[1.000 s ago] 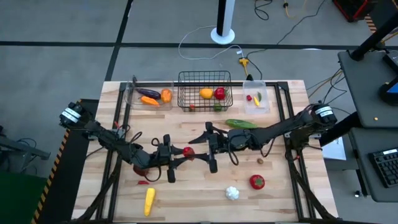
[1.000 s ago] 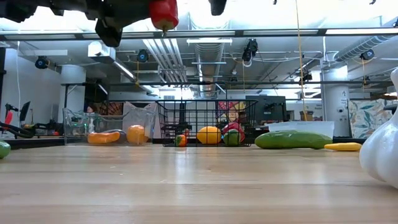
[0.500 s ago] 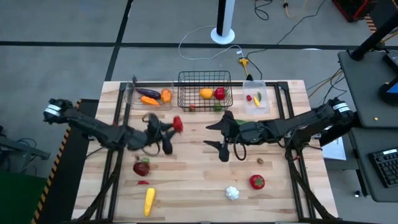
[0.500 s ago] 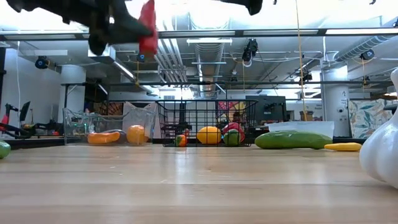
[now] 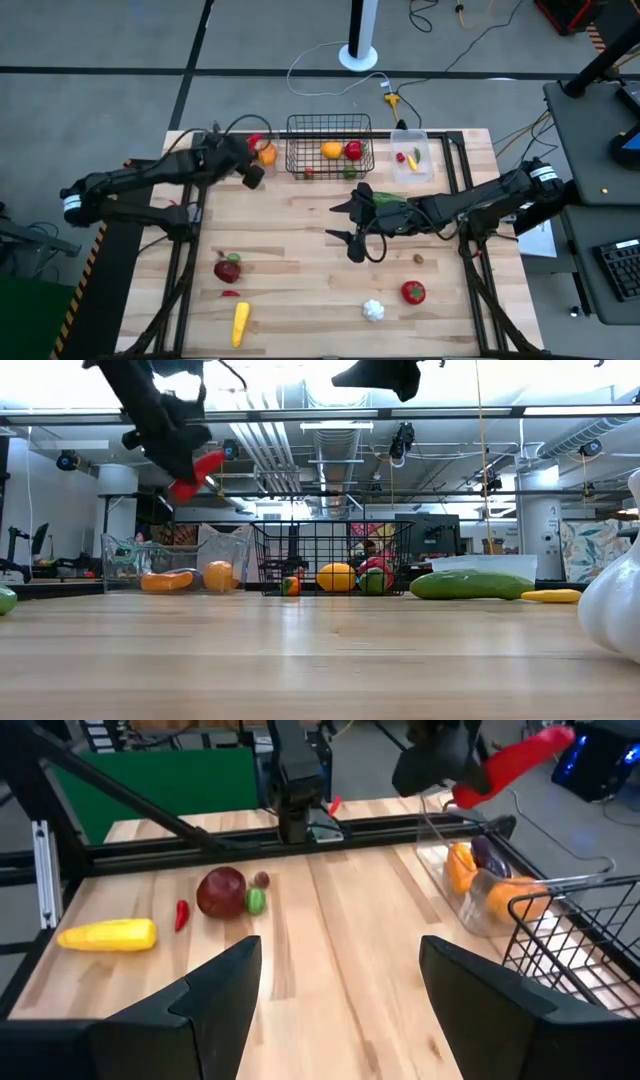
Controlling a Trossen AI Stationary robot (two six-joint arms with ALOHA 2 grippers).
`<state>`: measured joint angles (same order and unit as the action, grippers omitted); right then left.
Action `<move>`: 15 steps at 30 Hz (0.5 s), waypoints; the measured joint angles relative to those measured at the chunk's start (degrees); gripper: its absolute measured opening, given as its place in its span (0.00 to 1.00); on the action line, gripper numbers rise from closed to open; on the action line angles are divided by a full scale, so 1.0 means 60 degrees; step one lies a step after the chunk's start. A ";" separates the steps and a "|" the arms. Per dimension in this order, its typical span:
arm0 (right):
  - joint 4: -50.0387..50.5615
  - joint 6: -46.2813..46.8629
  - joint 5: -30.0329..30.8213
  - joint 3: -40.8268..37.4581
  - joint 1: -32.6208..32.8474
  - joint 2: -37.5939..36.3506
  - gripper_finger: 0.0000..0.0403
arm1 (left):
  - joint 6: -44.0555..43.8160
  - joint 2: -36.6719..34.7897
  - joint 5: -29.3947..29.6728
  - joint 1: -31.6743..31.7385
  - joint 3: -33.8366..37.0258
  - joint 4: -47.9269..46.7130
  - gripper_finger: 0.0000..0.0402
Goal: Sort produce into baskets
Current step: Put the sweet long pepper into the transparent bin
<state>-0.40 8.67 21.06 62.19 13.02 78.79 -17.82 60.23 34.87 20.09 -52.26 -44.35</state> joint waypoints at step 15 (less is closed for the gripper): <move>0.0115 0.0073 0.0000 -0.0006 0.0011 0.0011 0.65 | 0.4650 0.2085 -0.0929 0.2247 -0.0100 -0.0446 0.20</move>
<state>0.29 9.10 21.06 62.16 13.08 78.85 10.07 72.73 29.30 33.57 -52.86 -47.03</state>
